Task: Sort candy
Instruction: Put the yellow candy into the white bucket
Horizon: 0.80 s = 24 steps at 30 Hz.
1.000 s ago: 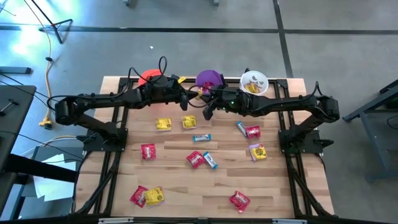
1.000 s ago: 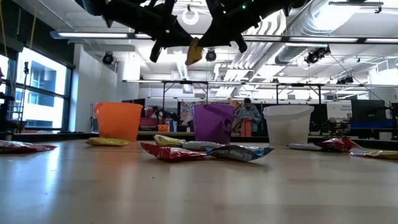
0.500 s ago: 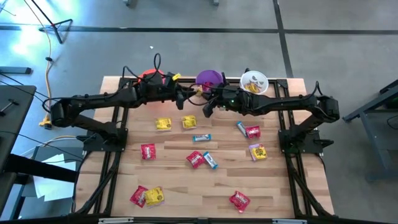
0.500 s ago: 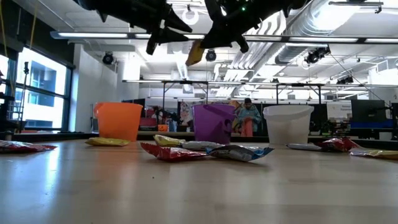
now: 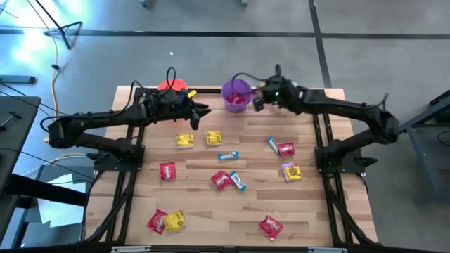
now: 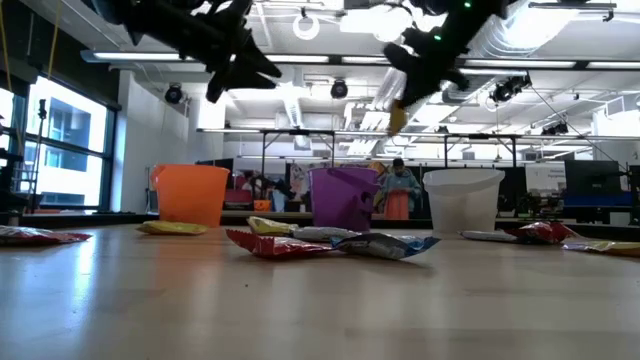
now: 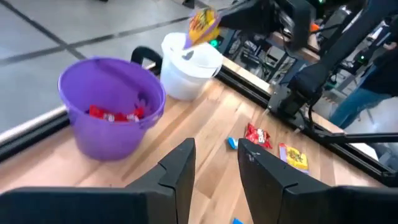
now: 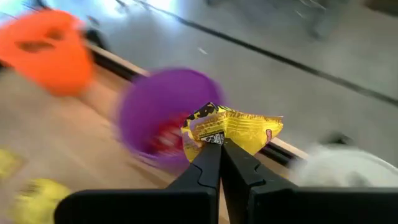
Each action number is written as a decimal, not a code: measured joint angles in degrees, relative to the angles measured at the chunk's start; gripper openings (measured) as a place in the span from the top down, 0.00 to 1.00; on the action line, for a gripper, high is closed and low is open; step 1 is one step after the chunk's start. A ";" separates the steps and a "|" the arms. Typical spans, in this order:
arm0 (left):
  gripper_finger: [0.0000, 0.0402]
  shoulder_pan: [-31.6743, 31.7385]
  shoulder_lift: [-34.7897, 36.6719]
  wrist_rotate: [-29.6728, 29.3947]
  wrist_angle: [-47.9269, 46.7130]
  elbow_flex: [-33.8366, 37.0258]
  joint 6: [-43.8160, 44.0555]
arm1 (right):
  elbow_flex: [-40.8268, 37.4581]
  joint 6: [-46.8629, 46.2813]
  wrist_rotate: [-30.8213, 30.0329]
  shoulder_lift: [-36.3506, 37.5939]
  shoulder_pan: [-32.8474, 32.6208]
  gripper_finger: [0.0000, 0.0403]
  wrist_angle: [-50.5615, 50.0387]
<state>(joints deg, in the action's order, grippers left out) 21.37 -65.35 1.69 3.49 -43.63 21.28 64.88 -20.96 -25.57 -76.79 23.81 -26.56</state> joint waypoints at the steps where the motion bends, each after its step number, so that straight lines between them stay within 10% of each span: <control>1: 0.74 0.00 0.28 0.00 -0.20 0.50 0.66 | 0.00 -0.61 0.01 1.03 1.66 1.00 -3.10; 24: 0.74 0.00 1.72 -0.04 -11.66 2.62 1.07 | -0.19 7.81 11.05 -9.90 27.02 0.96 -18.25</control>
<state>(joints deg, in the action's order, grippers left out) 21.37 -63.64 1.65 -8.17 -41.01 22.35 64.69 -13.15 -14.52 -86.70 50.83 -44.80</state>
